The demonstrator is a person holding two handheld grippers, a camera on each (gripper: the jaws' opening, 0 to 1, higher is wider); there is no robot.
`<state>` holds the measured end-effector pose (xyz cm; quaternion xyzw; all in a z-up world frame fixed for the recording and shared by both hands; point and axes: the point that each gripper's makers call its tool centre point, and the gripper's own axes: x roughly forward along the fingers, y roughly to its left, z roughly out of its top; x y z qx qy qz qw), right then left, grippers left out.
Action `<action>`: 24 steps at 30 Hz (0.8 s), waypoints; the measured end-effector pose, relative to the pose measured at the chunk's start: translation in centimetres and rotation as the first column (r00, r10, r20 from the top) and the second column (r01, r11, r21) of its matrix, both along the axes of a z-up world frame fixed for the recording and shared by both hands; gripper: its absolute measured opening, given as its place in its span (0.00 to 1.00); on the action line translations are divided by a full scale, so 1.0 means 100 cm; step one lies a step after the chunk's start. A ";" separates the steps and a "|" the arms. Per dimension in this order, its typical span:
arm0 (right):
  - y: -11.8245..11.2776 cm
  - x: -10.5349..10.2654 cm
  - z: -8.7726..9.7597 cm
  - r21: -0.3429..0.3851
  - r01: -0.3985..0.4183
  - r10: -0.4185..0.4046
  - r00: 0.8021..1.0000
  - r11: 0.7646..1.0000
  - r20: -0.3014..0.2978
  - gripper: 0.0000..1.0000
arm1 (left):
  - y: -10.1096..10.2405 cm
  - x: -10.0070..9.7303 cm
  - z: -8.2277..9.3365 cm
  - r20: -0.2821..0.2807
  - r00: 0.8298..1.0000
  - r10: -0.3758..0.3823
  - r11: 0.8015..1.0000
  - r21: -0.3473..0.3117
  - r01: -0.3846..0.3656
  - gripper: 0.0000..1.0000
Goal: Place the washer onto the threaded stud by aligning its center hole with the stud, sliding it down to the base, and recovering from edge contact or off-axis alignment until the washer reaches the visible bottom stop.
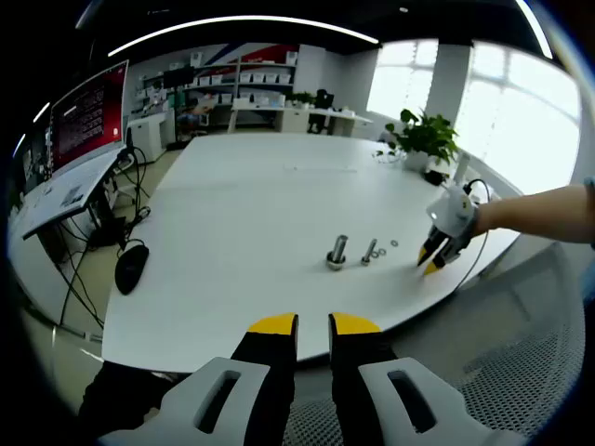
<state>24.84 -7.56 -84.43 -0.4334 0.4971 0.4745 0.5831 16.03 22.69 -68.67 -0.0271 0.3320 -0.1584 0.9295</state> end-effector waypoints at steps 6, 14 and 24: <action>0.000 -0.003 0.001 0.036 -0.003 0.002 1.000 0.999 0.029 0.15 | 0.000 0.000 0.001 0.005 1.000 -0.002 1.000 -0.002 0.002 0.11; 0.002 -0.006 0.000 0.066 -0.007 0.004 0.999 0.998 0.042 0.11 | 0.000 0.000 0.001 0.006 1.000 -0.001 1.000 -0.005 0.001 0.11; 0.001 -0.017 0.000 0.031 -0.028 0.029 0.999 0.999 -0.043 0.07 | -0.001 0.000 0.001 0.008 1.000 -0.003 1.000 -0.007 0.003 0.11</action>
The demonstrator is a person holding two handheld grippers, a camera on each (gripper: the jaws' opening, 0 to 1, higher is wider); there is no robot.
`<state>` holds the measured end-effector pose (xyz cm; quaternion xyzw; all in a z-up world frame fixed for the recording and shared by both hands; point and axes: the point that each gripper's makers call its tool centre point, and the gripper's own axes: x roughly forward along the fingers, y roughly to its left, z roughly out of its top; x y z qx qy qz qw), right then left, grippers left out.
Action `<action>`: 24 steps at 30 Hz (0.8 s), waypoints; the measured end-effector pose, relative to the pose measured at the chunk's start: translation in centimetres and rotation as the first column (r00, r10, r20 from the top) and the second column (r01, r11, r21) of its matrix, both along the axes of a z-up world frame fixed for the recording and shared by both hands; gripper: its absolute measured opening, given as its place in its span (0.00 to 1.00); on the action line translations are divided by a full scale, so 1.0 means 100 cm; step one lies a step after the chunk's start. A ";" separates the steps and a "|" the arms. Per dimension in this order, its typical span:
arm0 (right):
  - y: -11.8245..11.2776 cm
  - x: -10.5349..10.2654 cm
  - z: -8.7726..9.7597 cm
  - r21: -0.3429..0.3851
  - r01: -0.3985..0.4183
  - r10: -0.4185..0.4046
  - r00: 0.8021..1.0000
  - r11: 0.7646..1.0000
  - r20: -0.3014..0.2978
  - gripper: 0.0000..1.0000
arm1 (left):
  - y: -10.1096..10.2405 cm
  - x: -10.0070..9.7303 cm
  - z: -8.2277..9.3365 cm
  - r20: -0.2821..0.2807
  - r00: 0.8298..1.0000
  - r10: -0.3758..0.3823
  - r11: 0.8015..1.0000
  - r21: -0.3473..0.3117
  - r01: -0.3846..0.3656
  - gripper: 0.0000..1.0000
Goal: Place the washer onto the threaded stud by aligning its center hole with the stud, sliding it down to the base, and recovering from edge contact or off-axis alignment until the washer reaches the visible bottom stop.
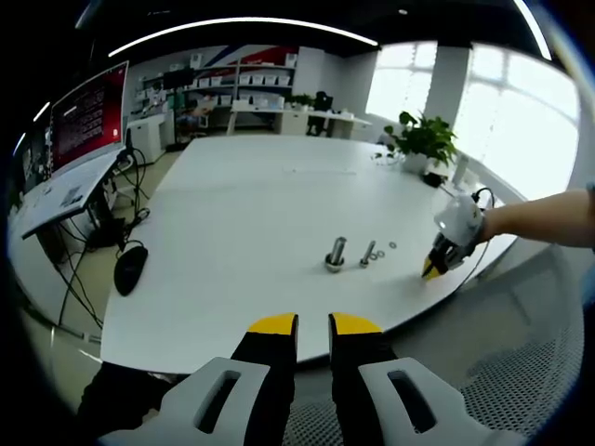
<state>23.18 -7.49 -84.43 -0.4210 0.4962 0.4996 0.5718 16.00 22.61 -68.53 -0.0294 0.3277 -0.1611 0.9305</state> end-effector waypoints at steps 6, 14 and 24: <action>-0.002 0.010 0.005 0.005 0.123 -0.123 0.992 0.992 -0.010 0.11 | 0.000 0.000 0.000 0.001 1.000 -0.001 1.000 -0.001 0.001 0.11; 0.010 0.040 0.020 0.073 0.197 -0.198 0.980 0.978 0.016 0.18 | 0.000 0.000 0.000 0.000 1.000 0.001 1.000 0.000 -0.001 0.11; 0.004 0.083 0.015 0.074 0.259 -0.265 0.960 0.963 0.088 0.19 | 0.001 0.001 0.000 -0.001 1.000 0.005 1.000 0.001 -0.005 0.11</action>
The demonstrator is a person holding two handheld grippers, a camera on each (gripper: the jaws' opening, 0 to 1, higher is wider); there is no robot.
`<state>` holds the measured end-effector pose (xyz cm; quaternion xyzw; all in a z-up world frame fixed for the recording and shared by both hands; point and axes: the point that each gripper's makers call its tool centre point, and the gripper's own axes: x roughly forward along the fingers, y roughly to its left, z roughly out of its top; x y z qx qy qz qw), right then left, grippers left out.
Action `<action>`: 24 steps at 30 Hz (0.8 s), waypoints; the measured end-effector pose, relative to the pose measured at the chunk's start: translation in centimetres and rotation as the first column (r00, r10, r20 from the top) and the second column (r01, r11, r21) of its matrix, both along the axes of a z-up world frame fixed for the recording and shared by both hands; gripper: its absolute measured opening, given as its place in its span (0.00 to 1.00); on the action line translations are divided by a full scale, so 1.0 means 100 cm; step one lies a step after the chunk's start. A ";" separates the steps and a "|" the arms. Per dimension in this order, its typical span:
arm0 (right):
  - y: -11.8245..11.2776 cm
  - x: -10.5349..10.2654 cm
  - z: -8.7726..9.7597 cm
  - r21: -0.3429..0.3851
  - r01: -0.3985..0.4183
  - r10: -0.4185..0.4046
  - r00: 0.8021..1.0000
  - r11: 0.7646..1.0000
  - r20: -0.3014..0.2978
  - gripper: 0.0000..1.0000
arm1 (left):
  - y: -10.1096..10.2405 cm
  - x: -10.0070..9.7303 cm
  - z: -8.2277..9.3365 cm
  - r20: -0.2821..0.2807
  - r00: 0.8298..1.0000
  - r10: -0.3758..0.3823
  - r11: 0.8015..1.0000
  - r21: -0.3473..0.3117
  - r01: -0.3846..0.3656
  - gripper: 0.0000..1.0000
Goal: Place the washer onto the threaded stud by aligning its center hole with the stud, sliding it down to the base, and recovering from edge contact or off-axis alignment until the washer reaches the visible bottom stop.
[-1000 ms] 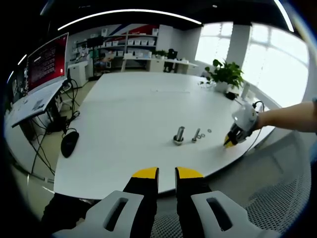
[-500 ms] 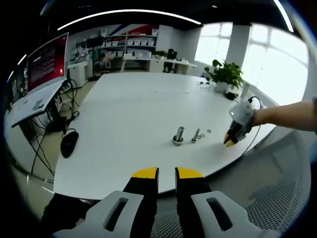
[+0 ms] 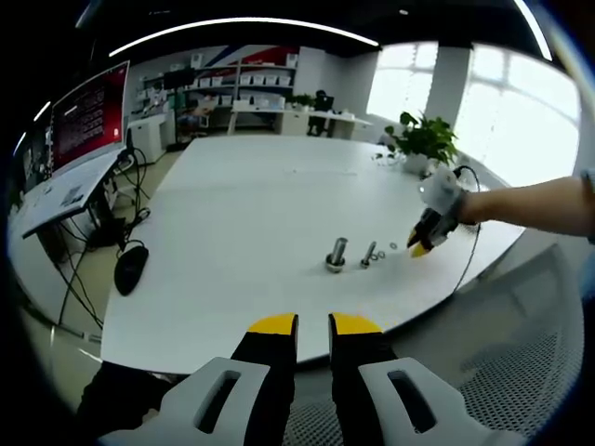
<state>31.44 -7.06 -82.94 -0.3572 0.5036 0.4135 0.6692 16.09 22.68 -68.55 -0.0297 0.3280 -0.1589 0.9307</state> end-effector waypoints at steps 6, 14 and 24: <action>0.002 0.021 -0.003 0.024 0.056 -0.057 0.998 0.998 0.019 0.19 | 0.001 0.001 0.000 0.000 1.000 0.003 1.000 0.001 -0.003 0.11; 0.011 0.026 -0.009 0.063 0.078 -0.076 0.997 0.995 -0.029 0.20 | 0.001 0.001 -0.001 -0.003 1.000 0.005 1.000 0.004 -0.005 0.11; 0.016 0.025 -0.015 0.048 0.056 -0.055 0.998 0.997 -0.037 0.20 | 0.001 0.001 0.000 -0.001 1.000 0.008 1.000 0.004 -0.008 0.11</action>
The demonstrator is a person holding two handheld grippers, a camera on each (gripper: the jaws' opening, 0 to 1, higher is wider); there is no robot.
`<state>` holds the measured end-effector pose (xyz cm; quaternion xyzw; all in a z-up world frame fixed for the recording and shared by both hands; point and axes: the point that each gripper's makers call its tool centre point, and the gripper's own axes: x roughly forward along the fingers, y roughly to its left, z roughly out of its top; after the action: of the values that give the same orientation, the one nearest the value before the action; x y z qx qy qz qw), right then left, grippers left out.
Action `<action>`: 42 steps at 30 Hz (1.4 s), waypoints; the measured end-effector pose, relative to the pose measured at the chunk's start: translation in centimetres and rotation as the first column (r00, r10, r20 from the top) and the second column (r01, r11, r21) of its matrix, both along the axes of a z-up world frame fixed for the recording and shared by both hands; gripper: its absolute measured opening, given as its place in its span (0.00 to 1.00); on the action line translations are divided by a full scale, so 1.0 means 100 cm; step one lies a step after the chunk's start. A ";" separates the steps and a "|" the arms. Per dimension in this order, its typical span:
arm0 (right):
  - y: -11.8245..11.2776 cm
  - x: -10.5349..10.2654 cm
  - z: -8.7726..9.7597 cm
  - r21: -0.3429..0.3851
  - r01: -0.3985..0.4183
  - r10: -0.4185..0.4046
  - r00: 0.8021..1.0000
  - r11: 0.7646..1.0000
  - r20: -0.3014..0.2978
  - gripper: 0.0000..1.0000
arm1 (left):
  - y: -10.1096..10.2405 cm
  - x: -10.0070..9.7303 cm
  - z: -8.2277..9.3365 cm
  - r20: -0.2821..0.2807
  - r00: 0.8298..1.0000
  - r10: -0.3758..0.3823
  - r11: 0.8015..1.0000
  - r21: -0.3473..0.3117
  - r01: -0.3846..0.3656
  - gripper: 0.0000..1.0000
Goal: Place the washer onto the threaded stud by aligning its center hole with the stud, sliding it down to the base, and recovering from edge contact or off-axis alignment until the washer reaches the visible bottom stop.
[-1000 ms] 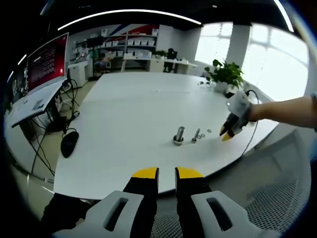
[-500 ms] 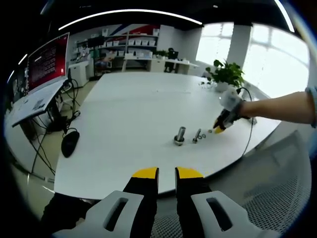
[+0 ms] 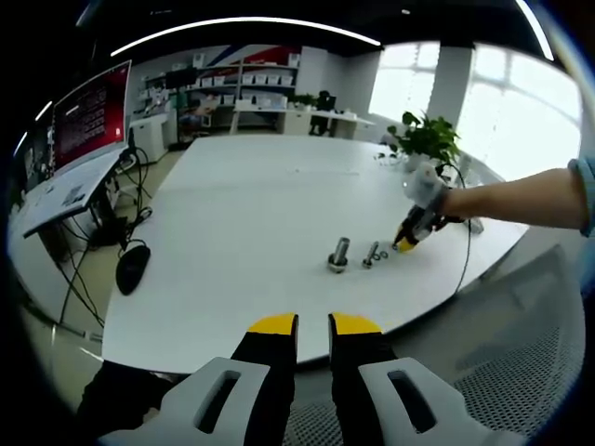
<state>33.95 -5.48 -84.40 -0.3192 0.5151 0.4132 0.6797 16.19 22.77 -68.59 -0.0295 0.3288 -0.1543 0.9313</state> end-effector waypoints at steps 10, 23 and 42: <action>0.004 0.000 0.001 -0.006 -0.004 0.004 1.000 1.000 0.016 0.14 | 0.000 0.000 0.000 0.001 1.000 0.000 1.000 -0.001 0.000 0.11; 0.014 -0.005 0.016 0.083 0.040 -0.040 0.999 0.996 0.005 0.14 | 0.000 0.000 0.000 -0.001 1.000 -0.003 1.000 0.002 0.003 0.11; 0.070 -0.023 0.059 0.279 -0.052 0.040 0.998 0.959 0.048 0.14 | 0.000 0.000 -0.001 -0.006 1.000 0.001 1.000 0.006 -0.001 0.10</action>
<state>31.65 1.48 -78.47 -0.2403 0.4297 0.4908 0.7189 16.20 22.81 -68.69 -0.0274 0.3319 -0.1528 0.9305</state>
